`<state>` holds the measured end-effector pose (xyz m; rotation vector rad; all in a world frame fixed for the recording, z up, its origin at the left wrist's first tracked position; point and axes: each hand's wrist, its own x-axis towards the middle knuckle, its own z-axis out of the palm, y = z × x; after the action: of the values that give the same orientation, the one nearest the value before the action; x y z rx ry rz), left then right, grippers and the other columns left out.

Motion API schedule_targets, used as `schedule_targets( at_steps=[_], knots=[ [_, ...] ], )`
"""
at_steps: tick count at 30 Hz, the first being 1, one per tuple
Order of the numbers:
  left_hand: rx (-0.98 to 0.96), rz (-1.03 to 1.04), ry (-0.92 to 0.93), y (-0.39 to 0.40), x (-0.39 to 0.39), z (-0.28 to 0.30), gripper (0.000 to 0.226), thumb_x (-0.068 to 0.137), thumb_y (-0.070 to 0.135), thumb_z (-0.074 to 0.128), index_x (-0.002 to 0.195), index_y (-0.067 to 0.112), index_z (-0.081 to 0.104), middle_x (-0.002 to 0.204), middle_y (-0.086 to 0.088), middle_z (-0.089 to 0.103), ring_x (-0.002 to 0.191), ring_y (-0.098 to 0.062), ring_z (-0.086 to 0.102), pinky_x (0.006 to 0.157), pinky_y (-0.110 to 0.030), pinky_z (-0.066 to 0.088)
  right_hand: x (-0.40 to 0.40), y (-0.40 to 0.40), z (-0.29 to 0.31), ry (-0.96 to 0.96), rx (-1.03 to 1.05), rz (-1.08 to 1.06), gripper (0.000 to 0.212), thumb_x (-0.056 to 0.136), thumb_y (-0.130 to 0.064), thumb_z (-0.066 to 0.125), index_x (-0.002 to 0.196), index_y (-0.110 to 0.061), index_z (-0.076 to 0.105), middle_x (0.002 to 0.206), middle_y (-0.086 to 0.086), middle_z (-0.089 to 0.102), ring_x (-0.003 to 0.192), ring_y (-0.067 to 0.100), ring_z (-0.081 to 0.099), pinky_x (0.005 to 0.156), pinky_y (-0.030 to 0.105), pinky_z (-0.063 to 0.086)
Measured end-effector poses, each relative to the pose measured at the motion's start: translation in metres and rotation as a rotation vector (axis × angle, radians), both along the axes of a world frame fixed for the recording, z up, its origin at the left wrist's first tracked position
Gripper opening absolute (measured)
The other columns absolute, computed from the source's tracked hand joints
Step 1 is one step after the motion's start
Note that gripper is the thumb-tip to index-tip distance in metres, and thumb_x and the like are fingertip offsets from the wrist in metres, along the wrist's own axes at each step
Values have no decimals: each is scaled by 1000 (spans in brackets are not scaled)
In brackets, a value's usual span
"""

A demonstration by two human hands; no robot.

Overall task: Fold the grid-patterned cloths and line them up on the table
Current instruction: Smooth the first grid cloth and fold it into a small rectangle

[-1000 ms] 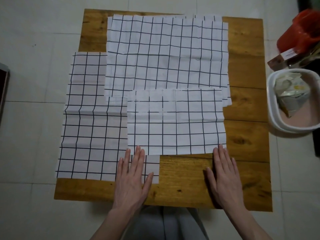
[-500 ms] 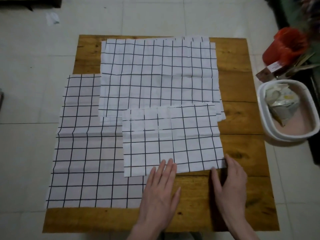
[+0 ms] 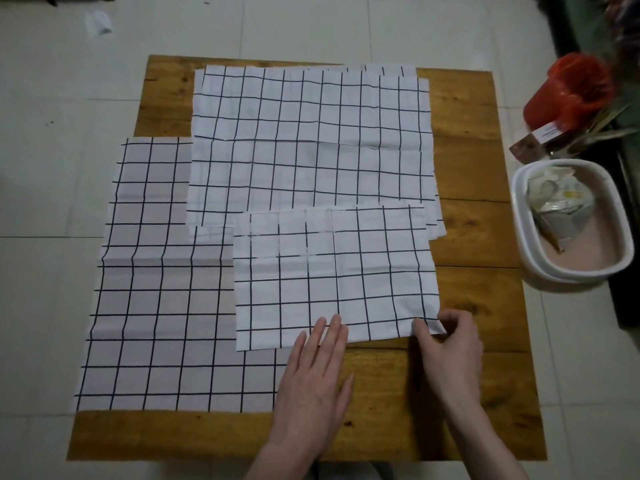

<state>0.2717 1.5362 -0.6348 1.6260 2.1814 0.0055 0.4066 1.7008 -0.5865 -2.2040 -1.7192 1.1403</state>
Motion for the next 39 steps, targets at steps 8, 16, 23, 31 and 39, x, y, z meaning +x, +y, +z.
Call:
schedule_targets(
  at_steps=[8,16,23,31,39],
  knots=[
    [-5,32,-51,8,7,8,69,106,54,30,164,17,25,172,-2,20,159,-22,18,121,-44,20,1,-12,18,452,-173,-284,17,95,-12,71,112,-14,70,96,2,76,95,22,71,69,26,53],
    [7,-34,-154,21,24,15,72,105,59,31,165,21,19,173,3,16,160,-19,11,121,-48,34,-10,-32,55,471,100,-257,25,100,-40,54,98,-19,69,83,1,71,76,8,67,71,35,52],
    [61,59,-172,-2,-5,17,75,105,57,37,166,21,14,174,4,10,161,-16,4,125,-47,29,-36,-63,57,421,234,97,37,103,-55,36,136,-71,41,155,-29,42,146,0,37,118,36,35],
    [42,209,-95,-44,-40,8,78,99,55,41,164,16,24,171,-1,24,157,-17,21,122,-42,23,-64,-88,35,505,298,430,51,109,-23,36,160,-18,34,168,-13,30,156,12,26,125,29,24],
    [210,315,-238,-45,-37,9,87,93,31,70,164,13,24,170,-1,26,157,-15,23,123,-46,31,-87,-102,3,443,277,591,48,110,-22,38,158,-15,39,168,-9,32,157,12,23,126,30,21]
  ],
)
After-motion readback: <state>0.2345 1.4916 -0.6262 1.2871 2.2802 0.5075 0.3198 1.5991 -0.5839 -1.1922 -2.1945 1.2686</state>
